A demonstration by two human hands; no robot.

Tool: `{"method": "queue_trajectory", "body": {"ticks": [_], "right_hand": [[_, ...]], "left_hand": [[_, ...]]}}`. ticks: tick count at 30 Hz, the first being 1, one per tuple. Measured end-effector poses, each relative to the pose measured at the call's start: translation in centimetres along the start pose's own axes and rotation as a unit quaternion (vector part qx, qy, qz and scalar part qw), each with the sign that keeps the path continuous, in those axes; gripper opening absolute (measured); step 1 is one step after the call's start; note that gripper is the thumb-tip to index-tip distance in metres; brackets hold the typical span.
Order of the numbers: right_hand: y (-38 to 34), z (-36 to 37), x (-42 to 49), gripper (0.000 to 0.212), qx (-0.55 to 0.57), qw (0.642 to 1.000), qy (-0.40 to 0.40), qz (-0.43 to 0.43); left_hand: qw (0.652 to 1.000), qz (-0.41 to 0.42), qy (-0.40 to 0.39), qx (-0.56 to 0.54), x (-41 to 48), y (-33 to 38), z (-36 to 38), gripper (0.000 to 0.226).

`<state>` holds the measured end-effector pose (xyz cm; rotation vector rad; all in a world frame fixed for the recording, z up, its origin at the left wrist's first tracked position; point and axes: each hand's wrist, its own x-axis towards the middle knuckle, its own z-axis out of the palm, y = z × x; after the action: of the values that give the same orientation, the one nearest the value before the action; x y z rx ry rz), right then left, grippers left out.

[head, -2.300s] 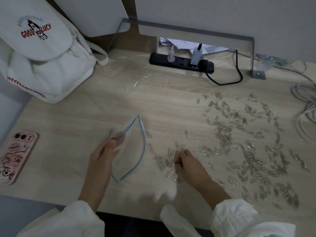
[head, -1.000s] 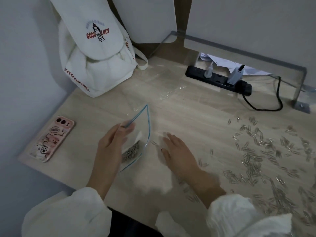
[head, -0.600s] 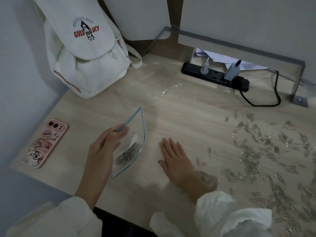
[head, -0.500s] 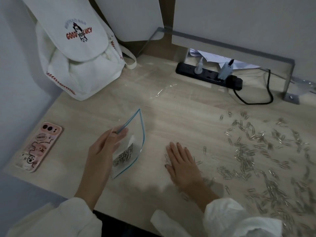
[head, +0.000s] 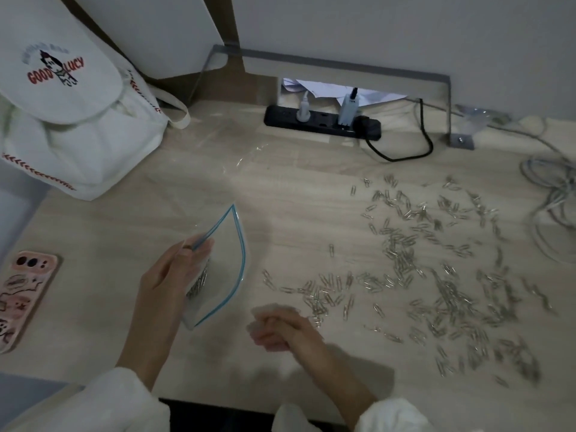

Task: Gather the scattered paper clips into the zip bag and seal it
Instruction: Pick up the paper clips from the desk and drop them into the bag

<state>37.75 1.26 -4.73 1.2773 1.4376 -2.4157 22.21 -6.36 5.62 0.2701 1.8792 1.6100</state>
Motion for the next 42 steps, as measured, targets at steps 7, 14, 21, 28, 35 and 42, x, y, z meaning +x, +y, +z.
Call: {"method": "queue_trajectory", "body": {"ticks": [7,14,21,28,35,42], "right_hand": [[-0.7,-4.0,1.6,0.023,0.163,0.975,0.147,-0.020],[0.1,-6.8,-1.5,0.024,0.123,0.987,0.089,-0.048],[0.0,-7.8,-1.7,0.018,0.123,0.981,0.146,-0.022],[-2.2,-13.3,-2.1,0.020,-0.299,0.863,0.396,-0.093],[-2.4,-13.0,-0.8,0.064,-0.400,0.844,0.356,-0.004],[-2.5,-10.1,0.9,0.024,-0.386,0.864,0.320,-0.050]], "left_hand": [[1.000,0.003,-0.010,0.017,-1.1,-0.3,0.3,0.027],[1.000,-0.001,-0.014,0.028,-1.5,-1.2,0.6,0.027],[0.999,-0.004,-0.027,0.036,-1.5,-1.1,1.7,0.029],[0.999,-0.013,-0.033,0.038,-1.6,-1.2,1.8,0.029],[0.999,-0.029,-0.029,0.033,-1.4,-0.9,2.1,0.028],[0.999,-0.039,-0.021,0.011,-1.5,-0.8,2.3,0.017]]}}
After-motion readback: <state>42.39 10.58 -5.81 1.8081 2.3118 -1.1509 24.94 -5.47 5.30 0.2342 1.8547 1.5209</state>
